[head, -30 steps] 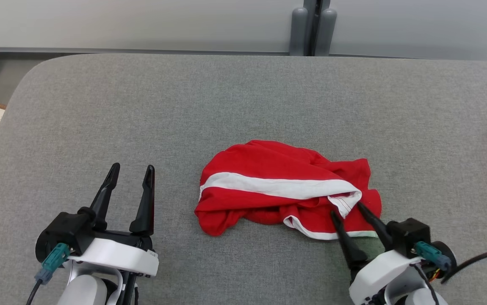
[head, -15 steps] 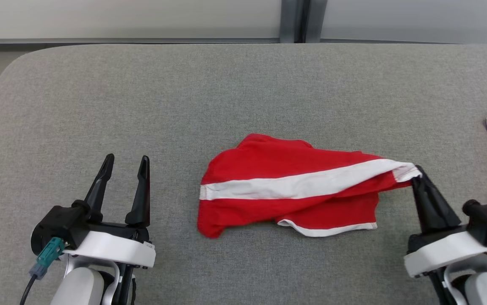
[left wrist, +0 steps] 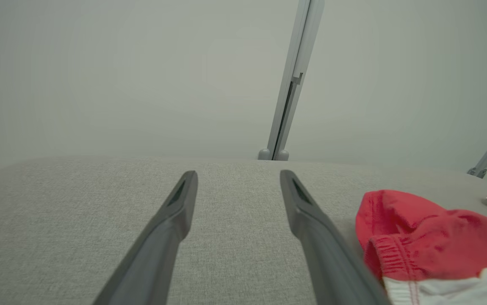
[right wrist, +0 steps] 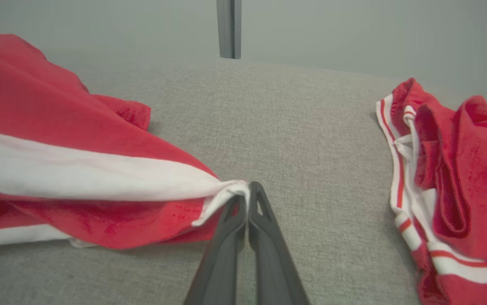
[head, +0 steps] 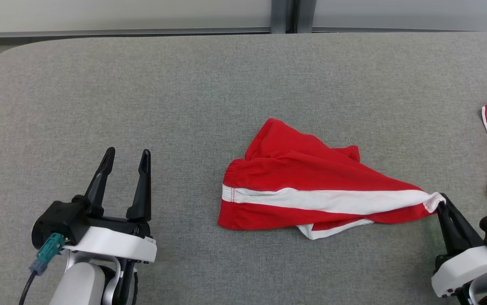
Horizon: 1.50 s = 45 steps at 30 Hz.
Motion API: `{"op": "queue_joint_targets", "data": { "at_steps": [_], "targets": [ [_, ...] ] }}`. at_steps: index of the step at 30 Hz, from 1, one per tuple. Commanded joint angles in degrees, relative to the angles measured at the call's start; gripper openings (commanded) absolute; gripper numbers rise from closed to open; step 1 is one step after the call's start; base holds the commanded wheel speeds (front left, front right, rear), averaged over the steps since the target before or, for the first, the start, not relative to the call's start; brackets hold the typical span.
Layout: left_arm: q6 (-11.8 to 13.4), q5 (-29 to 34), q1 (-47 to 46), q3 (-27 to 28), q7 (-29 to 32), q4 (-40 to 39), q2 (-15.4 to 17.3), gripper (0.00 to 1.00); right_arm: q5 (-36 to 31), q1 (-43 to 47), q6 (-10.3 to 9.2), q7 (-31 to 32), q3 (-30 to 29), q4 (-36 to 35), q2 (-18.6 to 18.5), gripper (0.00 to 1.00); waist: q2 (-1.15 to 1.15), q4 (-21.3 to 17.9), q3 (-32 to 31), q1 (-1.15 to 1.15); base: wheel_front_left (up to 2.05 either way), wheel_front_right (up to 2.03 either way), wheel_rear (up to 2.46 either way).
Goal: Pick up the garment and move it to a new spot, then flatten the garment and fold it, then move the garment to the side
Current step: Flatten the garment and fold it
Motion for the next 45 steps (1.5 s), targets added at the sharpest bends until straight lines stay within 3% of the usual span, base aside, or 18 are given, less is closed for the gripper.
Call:
{"op": "queue_joint_targets", "data": {
  "at_steps": [1,3,4,5,12,20,24,30,45],
  "targets": [
    [-0.4,0.4,-0.7,0.3,-0.2,0.1,0.0,1.0,0.4,0.1,-0.02,-0.5,0.2,1.9,-0.2,0.0,0.0,-0.1,0.1,0.0,0.0,0.0,0.0],
    [-0.5,0.6,-0.6,0.4,-0.2,0.1,-0.2,1.0,1.1,-0.4,-0.01,-1.5,0.3,4.6,0.8,0.01,0.0,-0.4,0.1,0.0,0.0,0.0,0.0],
    [-0.5,0.7,-0.5,0.5,-0.2,0.2,-0.2,1.0,1.2,-0.5,-0.02,-1.8,-0.2,6.1,1.1,0.35,0.0,-0.5,0.0,0.0,0.0,0.0,0.0],
    [-0.6,0.8,-0.4,0.6,-0.2,0.4,-0.2,1.0,2.1,-0.6,-0.02,-2.3,-1.2,7.3,1.9,1.0,0.0,-0.6,-0.1,0.0,0.0,0.0,0.0],
    [-0.8,1.5,0.7,1.6,-0.2,0.5,-0.4,1.0,2.2,1.2,-0.02,-4.3,-6.3,8.2,4.6,1.0,0.0,-0.9,-1.4,0.0,0.0,0.0,0.0],
    [0.0,2.9,2.3,3.0,-0.2,0.1,-0.1,1.0,0.3,2.8,-0.02,-3.8,-10.4,-0.2,5.3,1.0,0.0,-1.7,-3.9,0.0,0.0,0.0,0.0],
    [0.6,4.5,4.1,3.1,-0.2,-0.7,-0.1,1.0,-1.2,2.6,-0.02,-1.5,-9.0,-8.7,6.1,1.0,0.0,-2.2,-6.1,0.0,0.0,0.0,0.0],
    [0.6,5.1,6.7,2.5,-0.2,-0.4,0.3,1.0,-1.5,5.8,-0.01,2.2,-5.8,-15.3,7.6,1.0,0.0,-2.4,-9.2,0.0,0.0,0.0,0.0],
    [0.9,5.0,9.9,1.1,1.5,-0.2,1.0,1.0,-0.3,10.9,-0.02,5.2,-4.2,-18.5,9.6,1.0,0.0,-2.1,-11.7,0.0,0.0,0.0,0.0]
  ]
}}
